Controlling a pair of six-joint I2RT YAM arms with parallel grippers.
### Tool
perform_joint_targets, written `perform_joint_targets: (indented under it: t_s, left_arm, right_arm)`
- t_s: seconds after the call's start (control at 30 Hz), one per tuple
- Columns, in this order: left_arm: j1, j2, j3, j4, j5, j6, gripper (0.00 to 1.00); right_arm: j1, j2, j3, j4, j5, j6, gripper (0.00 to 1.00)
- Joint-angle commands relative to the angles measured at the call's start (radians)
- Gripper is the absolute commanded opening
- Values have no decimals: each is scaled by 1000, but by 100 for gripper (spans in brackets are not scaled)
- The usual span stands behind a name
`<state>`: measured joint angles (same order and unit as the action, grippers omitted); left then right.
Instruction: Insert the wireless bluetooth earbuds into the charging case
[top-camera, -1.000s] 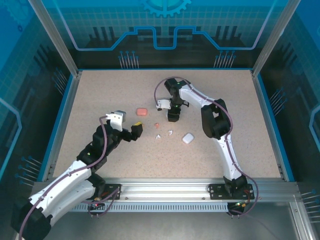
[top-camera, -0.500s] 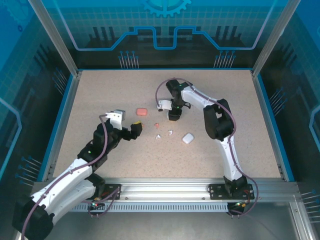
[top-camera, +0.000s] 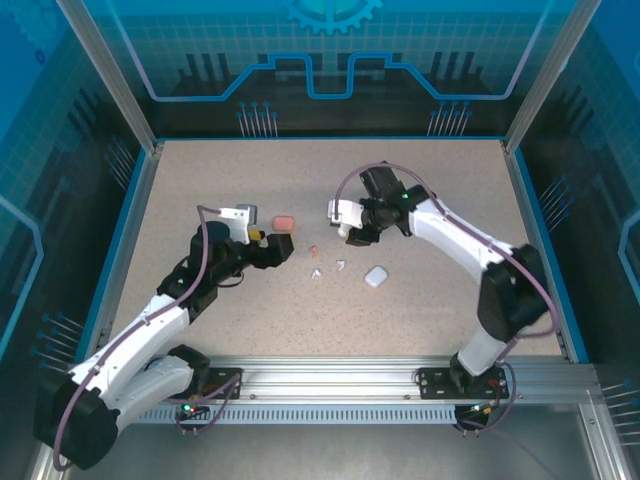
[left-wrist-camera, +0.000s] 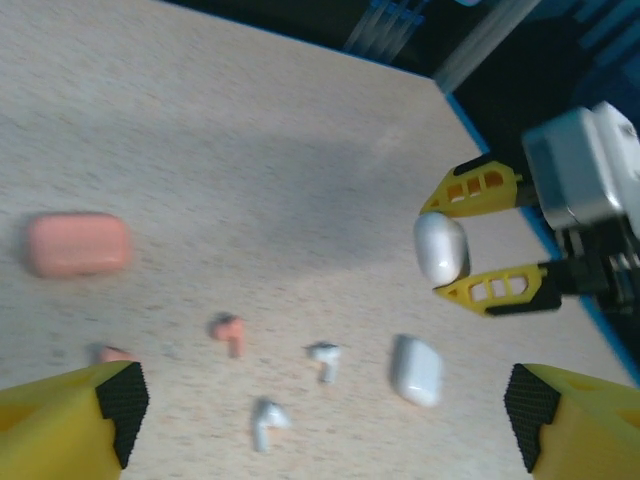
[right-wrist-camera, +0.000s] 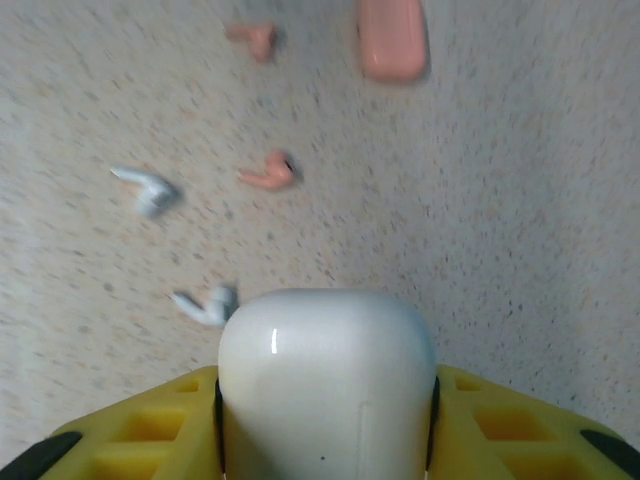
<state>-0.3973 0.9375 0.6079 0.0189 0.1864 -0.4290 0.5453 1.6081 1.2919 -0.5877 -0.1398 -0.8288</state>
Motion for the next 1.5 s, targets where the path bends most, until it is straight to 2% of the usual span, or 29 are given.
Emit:
perform_joint_targets:
  t_s: [0.0, 0.17, 0.23, 0.4, 0.6, 0.83, 1.1, 1.47]
  left_arm:
    - [8, 46, 29, 55, 218, -112, 89]
    - [-2, 129, 31, 225, 413, -213, 85]
    - [-23, 161, 47, 242, 446, -224, 84]
    - [-131, 229, 113, 176, 427, -158, 84]
    - [-184, 300, 152, 183, 398, -146, 83]
    - [-205, 353, 169, 230, 401, -166, 74]
    - [-216, 384, 185, 231, 403, -161, 56]
    - [-222, 405, 190, 234, 408, -163, 51]
  right_arm:
    - [50, -118, -116, 97, -28, 68, 41]
    - [113, -298, -250, 165, -37, 124, 42]
    - [133, -342, -277, 172, -30, 135, 42]
    - [162, -410, -306, 166, 0, 139, 42]
    - [169, -431, -305, 159, 20, 136, 42]
    - [189, -406, -282, 154, 38, 129, 42]
    - [207, -370, -256, 149, 63, 121, 42]
    - [206, -358, -249, 165, 77, 151, 42]
